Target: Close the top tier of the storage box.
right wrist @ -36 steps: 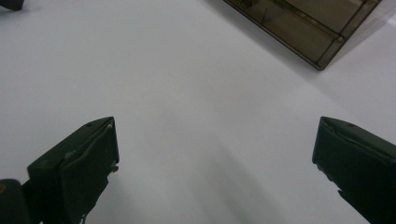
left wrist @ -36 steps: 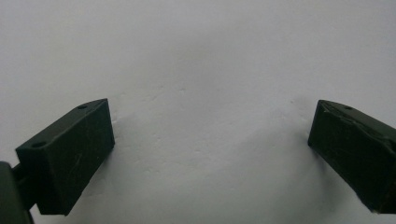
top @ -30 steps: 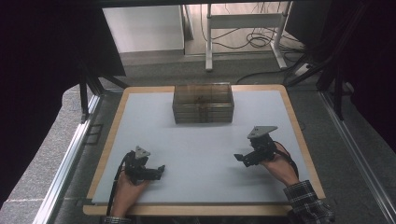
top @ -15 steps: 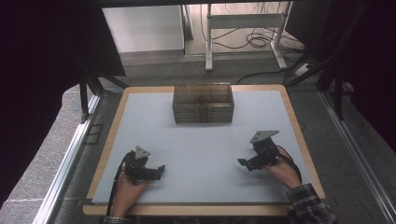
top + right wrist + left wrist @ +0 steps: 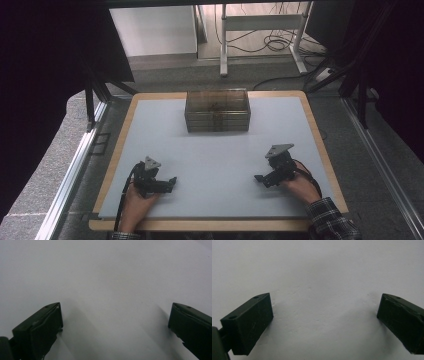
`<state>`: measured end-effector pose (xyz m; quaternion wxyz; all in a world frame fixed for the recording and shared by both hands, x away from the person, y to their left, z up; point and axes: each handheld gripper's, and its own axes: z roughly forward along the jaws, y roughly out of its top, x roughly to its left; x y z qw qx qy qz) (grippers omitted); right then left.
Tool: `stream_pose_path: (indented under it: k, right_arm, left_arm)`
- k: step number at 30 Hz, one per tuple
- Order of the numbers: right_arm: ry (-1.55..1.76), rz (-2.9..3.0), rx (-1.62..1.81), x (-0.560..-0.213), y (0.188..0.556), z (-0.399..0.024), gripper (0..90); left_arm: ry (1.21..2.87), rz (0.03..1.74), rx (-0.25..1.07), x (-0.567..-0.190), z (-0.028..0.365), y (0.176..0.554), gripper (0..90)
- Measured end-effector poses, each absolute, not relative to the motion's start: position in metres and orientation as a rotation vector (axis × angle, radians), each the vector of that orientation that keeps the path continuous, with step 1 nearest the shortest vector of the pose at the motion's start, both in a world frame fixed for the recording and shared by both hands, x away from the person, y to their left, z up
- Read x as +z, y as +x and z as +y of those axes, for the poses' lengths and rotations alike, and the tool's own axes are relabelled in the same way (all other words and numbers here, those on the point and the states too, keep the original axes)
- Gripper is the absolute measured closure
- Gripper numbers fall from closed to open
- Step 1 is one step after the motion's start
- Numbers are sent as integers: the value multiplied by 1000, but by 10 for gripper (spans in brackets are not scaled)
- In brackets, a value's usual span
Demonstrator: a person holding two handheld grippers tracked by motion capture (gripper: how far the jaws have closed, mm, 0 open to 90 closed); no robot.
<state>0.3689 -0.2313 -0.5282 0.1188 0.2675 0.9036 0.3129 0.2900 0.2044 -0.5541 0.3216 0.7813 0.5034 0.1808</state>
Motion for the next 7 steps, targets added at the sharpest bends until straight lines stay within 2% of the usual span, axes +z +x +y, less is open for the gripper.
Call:
stream_pose_path:
  k: [7]
  right_arm:
    - [780,2631,942,-530,369,-234,0]
  left_arm:
    - [2051,1324,471,-554,205,290,5]
